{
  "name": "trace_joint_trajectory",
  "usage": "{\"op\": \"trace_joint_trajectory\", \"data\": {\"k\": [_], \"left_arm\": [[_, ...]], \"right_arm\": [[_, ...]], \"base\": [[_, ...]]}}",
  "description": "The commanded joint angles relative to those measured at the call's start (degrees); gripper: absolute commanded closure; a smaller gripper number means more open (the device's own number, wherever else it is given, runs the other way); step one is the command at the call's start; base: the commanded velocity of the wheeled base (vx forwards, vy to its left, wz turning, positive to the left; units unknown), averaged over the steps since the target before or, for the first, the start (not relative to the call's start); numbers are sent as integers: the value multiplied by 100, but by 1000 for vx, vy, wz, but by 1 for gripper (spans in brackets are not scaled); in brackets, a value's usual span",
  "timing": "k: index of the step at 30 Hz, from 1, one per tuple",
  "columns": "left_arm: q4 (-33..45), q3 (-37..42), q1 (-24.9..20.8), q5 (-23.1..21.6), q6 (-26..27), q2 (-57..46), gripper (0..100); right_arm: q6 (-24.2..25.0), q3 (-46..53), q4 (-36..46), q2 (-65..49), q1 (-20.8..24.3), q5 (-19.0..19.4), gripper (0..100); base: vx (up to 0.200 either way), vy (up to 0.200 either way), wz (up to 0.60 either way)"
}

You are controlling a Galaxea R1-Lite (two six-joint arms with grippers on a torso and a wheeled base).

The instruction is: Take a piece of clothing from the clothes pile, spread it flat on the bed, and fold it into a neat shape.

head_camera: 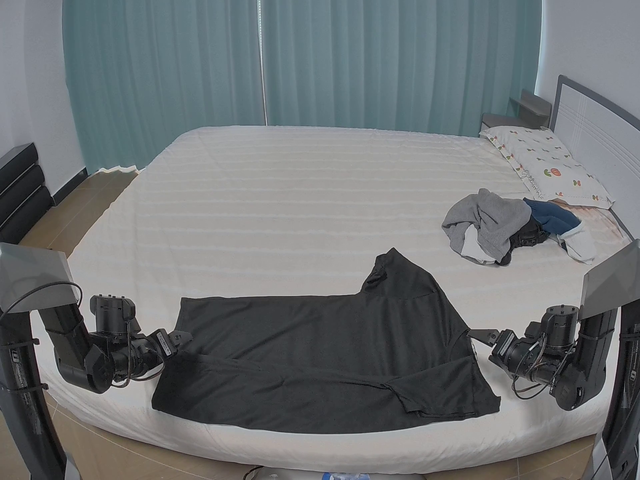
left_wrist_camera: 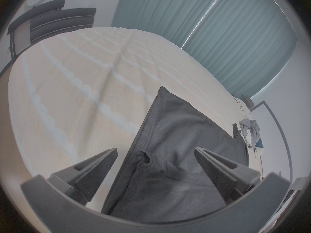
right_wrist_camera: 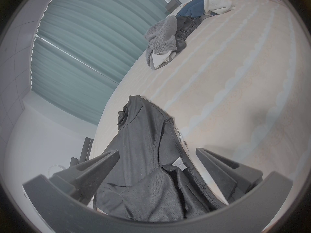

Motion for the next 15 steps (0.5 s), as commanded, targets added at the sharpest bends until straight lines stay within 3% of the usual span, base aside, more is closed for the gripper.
{"op": "trace_joint_trajectory", "data": {"k": [1,9,10,15], "left_arm": [[-5,-127,-17,-14,-146,141,0],[-5,-66,-149,-41,-217,158,0],[-5,-57,-158,-41,-208,167,100],[-5,-39,-149,12,-182,185,100]], "right_arm": [[-7,-19,-93,96,21,-10,0],[-7,-27,-93,96,21,-18,0],[-16,-27,-93,96,21,-18,0],[-16,-27,-93,52,-32,-27,0]], "base": [[0,0,0],[0,0,0],[0,0,0],[0,0,0]]}}
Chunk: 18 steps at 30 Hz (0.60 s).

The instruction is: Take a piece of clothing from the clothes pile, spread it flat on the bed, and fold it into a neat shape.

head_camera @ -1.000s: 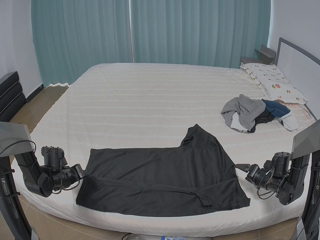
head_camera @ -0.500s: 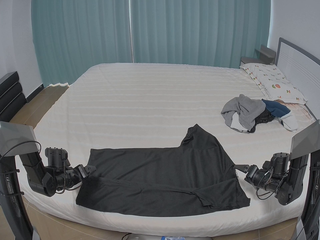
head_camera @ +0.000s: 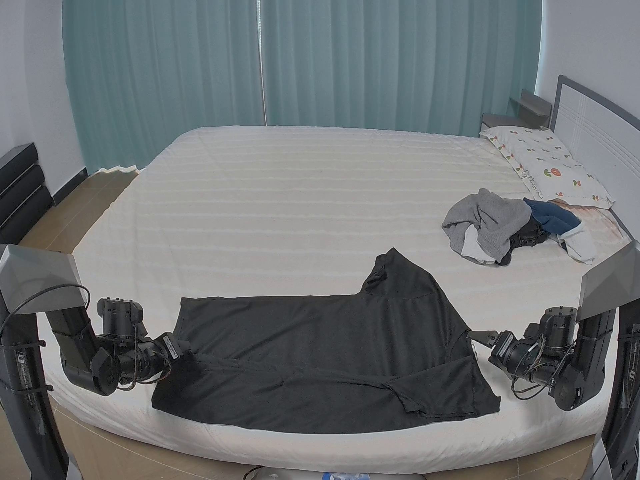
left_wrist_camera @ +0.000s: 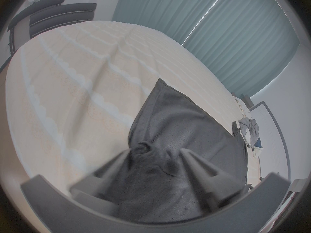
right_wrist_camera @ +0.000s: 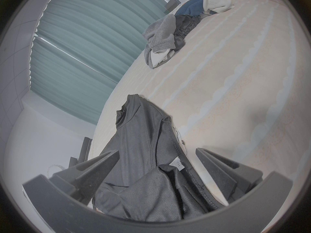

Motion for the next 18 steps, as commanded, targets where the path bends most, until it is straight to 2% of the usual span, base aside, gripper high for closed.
{"op": "trace_joint_trajectory", "data": {"k": [1,10,15,18], "left_arm": [[4,8,18,21,15,15,100],[13,78,70,73,68,-73,100],[22,228,70,258,85,-284,100],[57,333,79,355,296,-363,100]], "right_arm": [[7,2,-93,-24,-34,0,0],[-11,2,-102,-50,-34,-9,0],[-28,55,-102,-112,-8,-9,0],[-46,90,-93,-138,10,0,0]], "base": [[0,0,0],[0,0,0],[0,0,0],[0,0,0]]}}
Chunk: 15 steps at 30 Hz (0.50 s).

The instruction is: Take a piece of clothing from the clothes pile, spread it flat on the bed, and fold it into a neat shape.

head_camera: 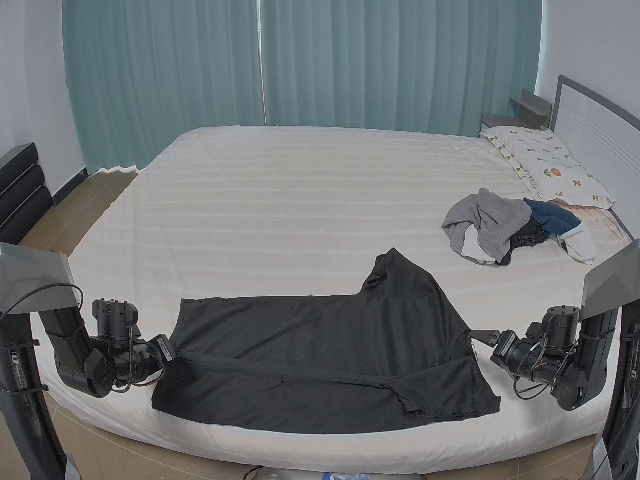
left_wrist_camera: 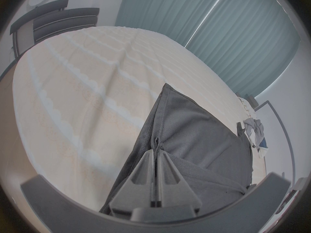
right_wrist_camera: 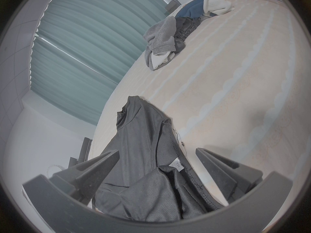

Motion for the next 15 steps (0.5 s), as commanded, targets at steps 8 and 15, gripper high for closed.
{"op": "trace_joint_trajectory", "data": {"k": [8,15], "left_arm": [[59,216,17,71,307,-290,100],[59,286,26,71,325,-343,100]], "right_arm": [[-322,46,-93,28,23,58,0],[-305,55,-93,-271,93,85,0]], "base": [[0,0,0],[0,0,0]]}}
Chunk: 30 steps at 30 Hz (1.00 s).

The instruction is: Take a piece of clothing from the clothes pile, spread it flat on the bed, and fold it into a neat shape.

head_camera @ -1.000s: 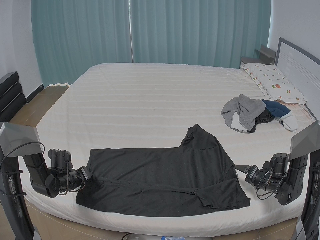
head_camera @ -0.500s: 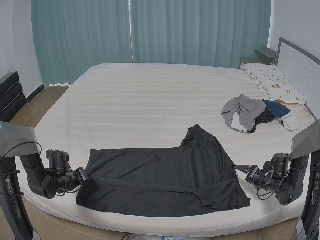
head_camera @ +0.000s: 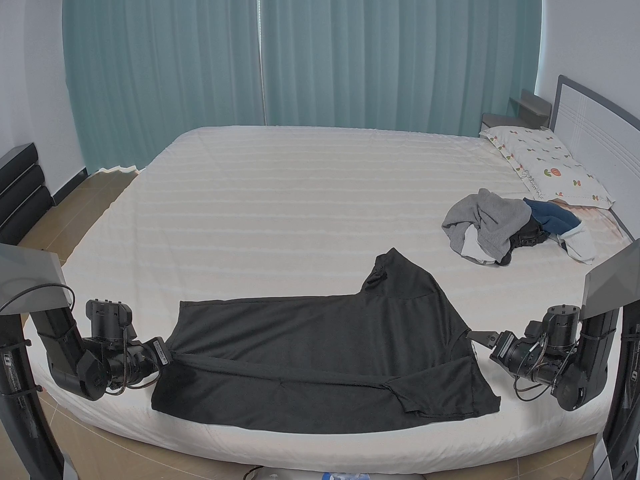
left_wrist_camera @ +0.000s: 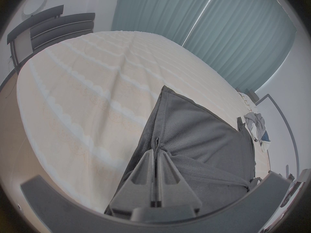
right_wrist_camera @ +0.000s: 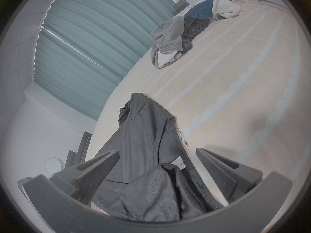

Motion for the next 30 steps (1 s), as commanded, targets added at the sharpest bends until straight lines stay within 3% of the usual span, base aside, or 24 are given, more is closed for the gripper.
{"op": "trace_joint_trajectory", "data": {"k": [1,7,15,27,28,30], "left_arm": [[-4,15,4,3,-3,-37,100],[-4,15,13,3,50,-37,100],[-4,15,39,3,58,-10,100],[-13,15,39,3,58,-1,100],[-13,15,39,3,58,-1,100],[-4,15,39,3,58,-1,100]], "right_arm": [[40,14,-96,-199,48,10,0],[5,84,-96,-120,426,10,0],[-382,-13,-105,320,488,-34,0],[-399,-101,-105,478,496,-42,0],[-408,-109,-105,487,523,-42,100],[-408,-136,-105,487,540,-51,100]], "base": [[0,0,0],[0,0,0],[0,0,0],[0,0,0],[0,0,0],[0,0,0]]}}
